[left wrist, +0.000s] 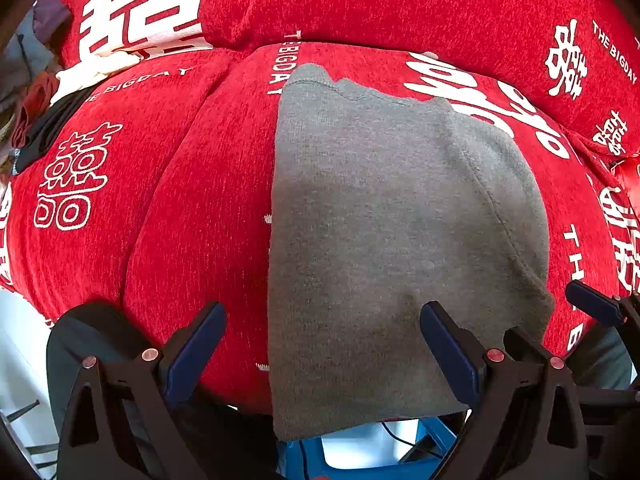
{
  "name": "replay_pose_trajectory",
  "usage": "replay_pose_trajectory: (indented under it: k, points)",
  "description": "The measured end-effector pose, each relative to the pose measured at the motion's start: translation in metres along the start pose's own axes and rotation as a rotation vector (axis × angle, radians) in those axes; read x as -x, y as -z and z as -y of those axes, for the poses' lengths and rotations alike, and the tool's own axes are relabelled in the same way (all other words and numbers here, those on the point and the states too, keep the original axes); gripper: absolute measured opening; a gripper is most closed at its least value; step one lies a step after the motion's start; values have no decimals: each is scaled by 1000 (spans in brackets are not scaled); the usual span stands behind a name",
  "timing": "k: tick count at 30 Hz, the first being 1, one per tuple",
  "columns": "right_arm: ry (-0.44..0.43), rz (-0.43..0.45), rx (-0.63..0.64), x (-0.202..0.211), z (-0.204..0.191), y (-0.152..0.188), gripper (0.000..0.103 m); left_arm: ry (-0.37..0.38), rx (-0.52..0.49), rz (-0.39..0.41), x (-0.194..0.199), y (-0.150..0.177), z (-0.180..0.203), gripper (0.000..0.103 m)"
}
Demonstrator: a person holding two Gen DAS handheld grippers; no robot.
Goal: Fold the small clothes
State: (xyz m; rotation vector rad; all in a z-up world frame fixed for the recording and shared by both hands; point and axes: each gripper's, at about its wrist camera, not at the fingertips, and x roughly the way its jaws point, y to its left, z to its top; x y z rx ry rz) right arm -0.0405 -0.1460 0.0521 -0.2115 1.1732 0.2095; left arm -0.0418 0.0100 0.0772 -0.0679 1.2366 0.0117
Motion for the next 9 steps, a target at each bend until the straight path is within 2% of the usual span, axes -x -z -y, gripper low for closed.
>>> replay_pose_trajectory:
  k: [9]
  points:
    - [-11, 6, -31, 1, 4, 2, 77, 3, 8, -2, 0, 0, 1, 98]
